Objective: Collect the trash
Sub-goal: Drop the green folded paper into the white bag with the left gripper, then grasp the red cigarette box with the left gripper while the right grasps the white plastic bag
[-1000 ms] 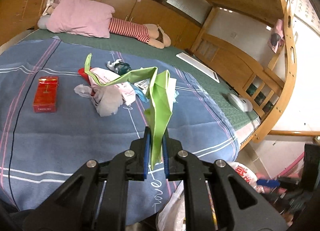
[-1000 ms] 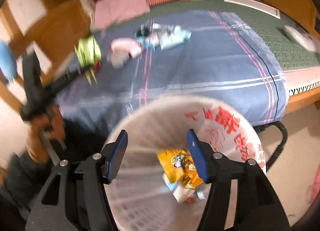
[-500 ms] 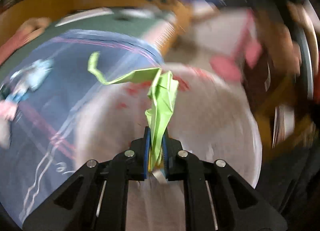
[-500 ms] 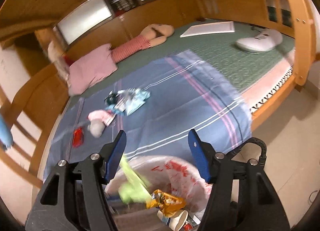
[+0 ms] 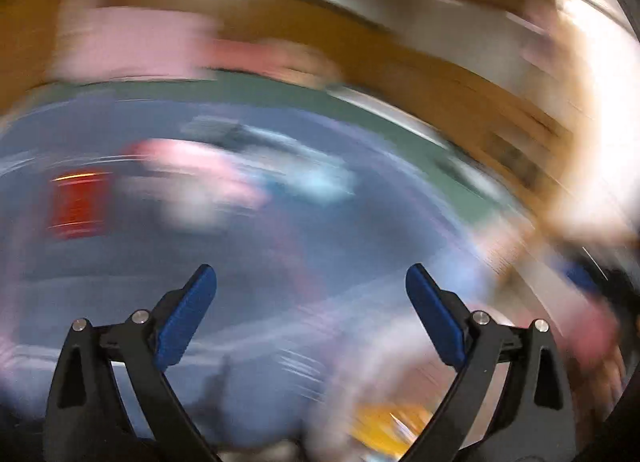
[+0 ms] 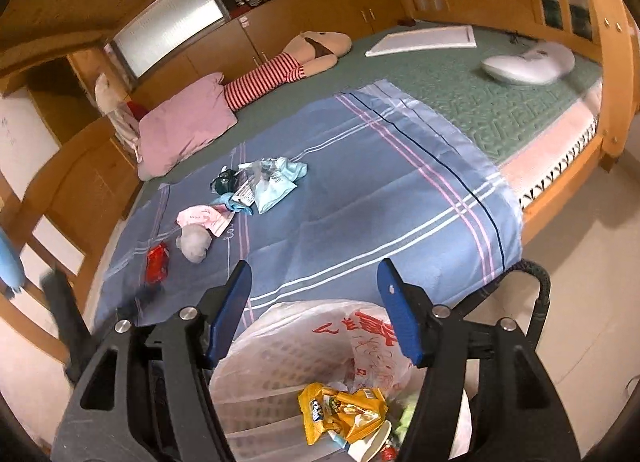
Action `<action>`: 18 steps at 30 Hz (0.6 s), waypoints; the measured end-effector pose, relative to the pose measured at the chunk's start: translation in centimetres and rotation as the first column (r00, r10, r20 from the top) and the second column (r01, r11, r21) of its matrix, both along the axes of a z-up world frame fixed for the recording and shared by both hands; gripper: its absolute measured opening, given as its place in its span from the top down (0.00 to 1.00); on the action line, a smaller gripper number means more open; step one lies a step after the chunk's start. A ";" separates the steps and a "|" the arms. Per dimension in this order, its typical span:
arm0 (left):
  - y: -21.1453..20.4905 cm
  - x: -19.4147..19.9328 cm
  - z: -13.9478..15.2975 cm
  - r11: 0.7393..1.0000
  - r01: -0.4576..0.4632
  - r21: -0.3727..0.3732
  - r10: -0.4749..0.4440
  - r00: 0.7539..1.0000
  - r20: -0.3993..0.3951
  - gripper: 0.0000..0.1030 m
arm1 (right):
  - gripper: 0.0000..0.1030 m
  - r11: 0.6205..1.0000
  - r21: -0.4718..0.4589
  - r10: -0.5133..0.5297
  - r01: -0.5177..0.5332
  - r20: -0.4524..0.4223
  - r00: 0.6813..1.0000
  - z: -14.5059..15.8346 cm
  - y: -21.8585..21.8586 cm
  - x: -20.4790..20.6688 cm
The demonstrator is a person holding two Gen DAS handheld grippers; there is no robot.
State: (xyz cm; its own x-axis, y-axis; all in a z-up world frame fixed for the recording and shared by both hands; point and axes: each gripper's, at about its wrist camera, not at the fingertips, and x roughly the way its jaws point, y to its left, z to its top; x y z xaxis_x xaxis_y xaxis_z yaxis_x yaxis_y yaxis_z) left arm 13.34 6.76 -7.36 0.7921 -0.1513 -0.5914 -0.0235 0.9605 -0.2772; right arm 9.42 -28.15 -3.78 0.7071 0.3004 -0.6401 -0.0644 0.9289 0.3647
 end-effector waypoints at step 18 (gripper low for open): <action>16.4 15.6 -7.5 0.929 -0.337 0.154 0.370 0.847 -0.382 0.41 | 0.37 0.996 0.004 0.092 -0.092 -0.112 0.989 -3.6 3.9 2.8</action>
State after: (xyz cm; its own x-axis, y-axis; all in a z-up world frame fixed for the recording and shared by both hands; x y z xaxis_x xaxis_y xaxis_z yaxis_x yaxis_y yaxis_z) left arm 28.98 23.20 -14.86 0.4783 0.1536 -0.8647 -0.4575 0.8840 -0.0961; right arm 12.24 -24.30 -7.38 0.6004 0.3604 -0.7139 -0.1088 0.9212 0.3736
